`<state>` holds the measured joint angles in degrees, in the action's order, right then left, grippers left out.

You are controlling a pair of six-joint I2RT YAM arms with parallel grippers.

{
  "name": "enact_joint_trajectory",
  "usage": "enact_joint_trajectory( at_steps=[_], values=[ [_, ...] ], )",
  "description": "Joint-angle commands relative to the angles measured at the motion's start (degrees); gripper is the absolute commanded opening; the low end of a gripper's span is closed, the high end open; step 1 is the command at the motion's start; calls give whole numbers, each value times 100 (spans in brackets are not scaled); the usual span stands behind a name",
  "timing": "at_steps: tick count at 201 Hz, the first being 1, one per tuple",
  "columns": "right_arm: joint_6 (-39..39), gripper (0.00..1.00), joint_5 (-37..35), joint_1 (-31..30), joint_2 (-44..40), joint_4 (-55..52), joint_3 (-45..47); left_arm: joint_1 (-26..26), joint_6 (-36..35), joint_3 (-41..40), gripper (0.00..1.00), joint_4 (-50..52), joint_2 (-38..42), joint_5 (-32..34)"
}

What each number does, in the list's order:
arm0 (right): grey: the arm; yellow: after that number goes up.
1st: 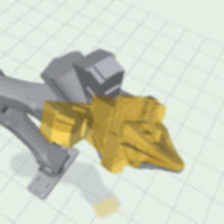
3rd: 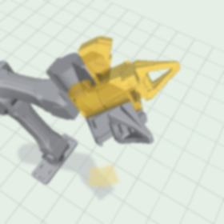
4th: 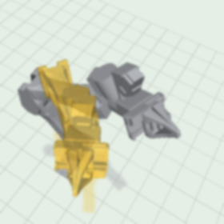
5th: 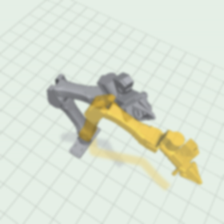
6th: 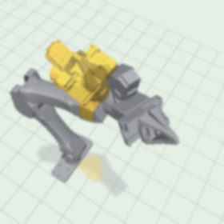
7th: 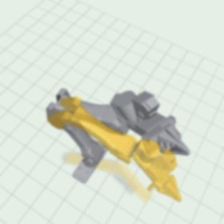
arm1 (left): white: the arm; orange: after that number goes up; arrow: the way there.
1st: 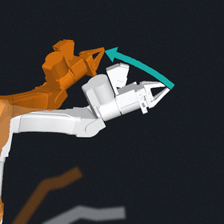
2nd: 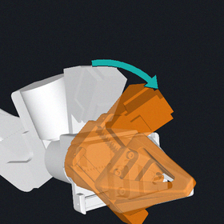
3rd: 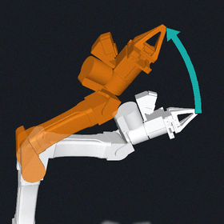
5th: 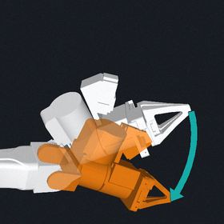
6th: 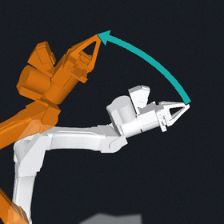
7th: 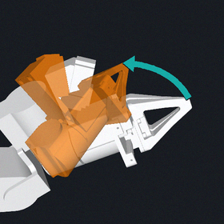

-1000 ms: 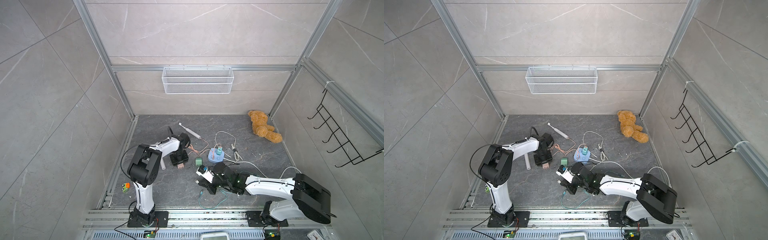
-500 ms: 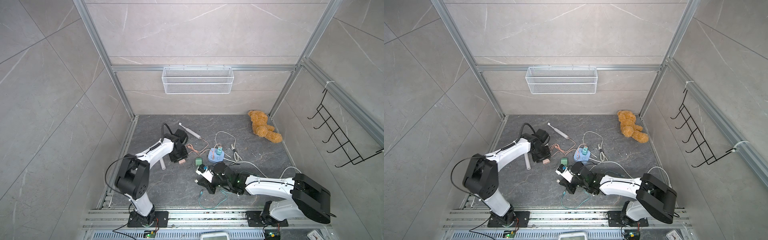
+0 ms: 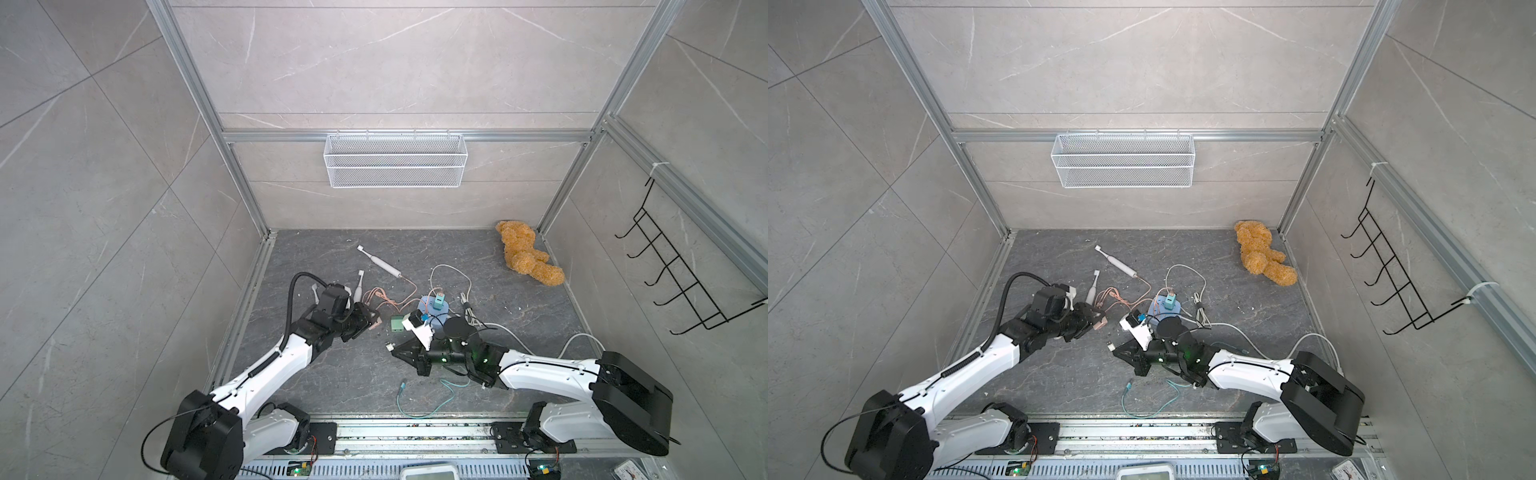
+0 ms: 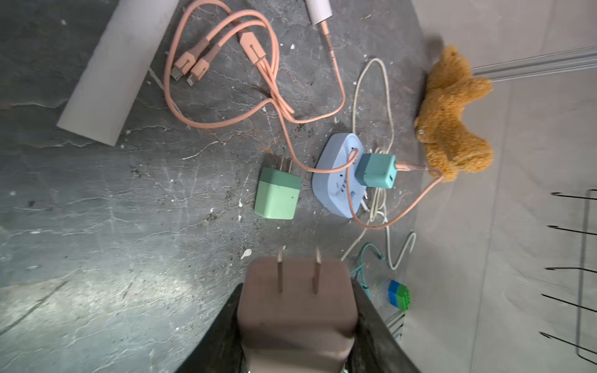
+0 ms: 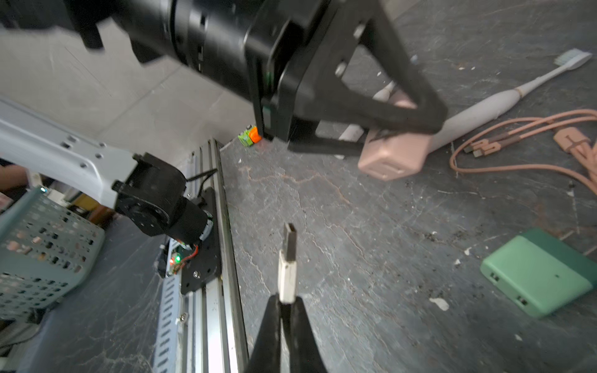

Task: Charge the electric toothbrush
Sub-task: Pick up the plug from the center of the board.

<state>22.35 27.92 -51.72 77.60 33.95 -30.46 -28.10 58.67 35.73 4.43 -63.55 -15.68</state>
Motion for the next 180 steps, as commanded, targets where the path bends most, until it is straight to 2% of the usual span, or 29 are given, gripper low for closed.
enact_joint_trajectory(
  at_steps=[1,36,75,109,129,180],
  values=[
    [1219,0,714,229,116,1444,188,-20,530,-405,0,-2332,341,-297],
    [2029,0,1473,591,235,2036,116,-13,689,-954,0,-4069,489,-684],
    [2565,0,1830,780,212,2335,75,-7,968,-1146,0,-5221,363,-1451],
    [2796,0,2249,951,172,2340,1,8,1167,-1198,0,-5621,353,-2030],
    [2848,0,2378,1022,153,2282,-31,33,1171,-1127,0,-5493,395,-2346],
    [2879,0,2482,1184,-11,2370,22,28,1436,-1239,0,-6096,172,-2624]
  ],
)
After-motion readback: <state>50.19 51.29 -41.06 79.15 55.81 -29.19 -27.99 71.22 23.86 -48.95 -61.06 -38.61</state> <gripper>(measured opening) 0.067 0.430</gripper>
